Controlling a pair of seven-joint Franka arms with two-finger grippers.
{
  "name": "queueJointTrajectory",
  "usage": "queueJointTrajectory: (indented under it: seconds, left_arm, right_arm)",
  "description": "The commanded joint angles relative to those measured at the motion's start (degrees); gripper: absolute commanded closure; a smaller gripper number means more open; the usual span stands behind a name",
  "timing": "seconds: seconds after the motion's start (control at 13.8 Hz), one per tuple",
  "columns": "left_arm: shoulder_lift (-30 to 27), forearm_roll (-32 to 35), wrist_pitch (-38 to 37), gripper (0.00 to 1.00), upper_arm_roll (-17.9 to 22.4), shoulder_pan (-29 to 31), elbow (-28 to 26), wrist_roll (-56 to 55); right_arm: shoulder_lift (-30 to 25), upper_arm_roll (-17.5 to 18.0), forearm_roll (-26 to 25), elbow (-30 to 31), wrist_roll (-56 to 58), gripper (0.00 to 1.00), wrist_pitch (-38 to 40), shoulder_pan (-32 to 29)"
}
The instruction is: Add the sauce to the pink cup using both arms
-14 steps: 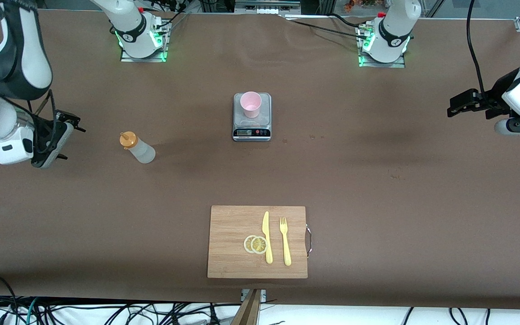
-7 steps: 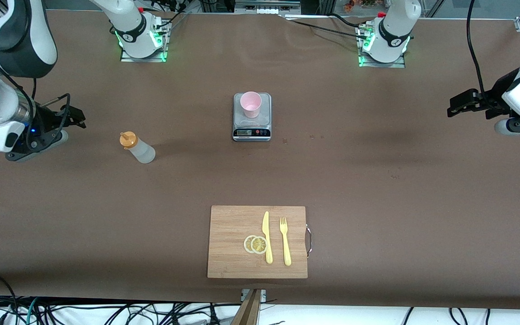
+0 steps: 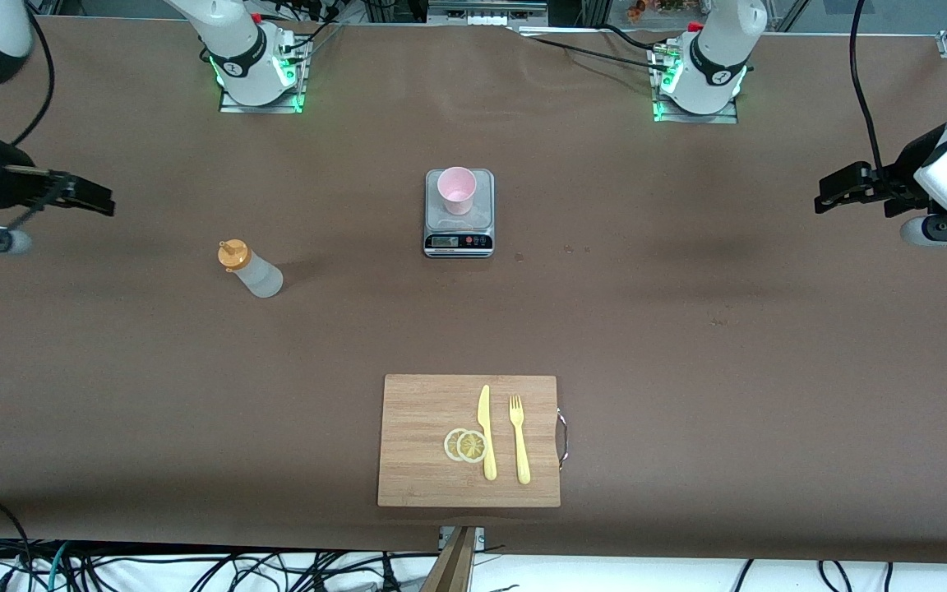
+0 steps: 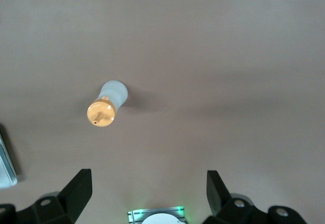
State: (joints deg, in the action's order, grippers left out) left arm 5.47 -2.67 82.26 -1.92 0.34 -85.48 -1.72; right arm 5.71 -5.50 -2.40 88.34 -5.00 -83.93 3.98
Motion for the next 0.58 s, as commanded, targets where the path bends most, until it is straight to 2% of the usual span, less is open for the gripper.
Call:
queueJointTrajectory:
  seconds: [0.0,0.22,0.51]
  left_arm:
    - [0.5,0.65,-0.79,0.0,0.07,-0.16,1.55,0.49]
    - [0.5,0.65,-0.79,0.0,0.07,-0.16,1.55,0.49]
    - [0.5,0.56,-0.79,0.0,0.07,-0.34,1.63,0.49]
  right_arm:
    - [-1.13,1.19,1.68,-0.71,-2.21,0.0,0.88,-2.39]
    - [-1.22,1.19,3.1,0.07,1.21,0.0,-1.14,-4.14]
    - [-1.31,1.1,2.49,1.05,2.72,0.0,-3.51,-4.06]
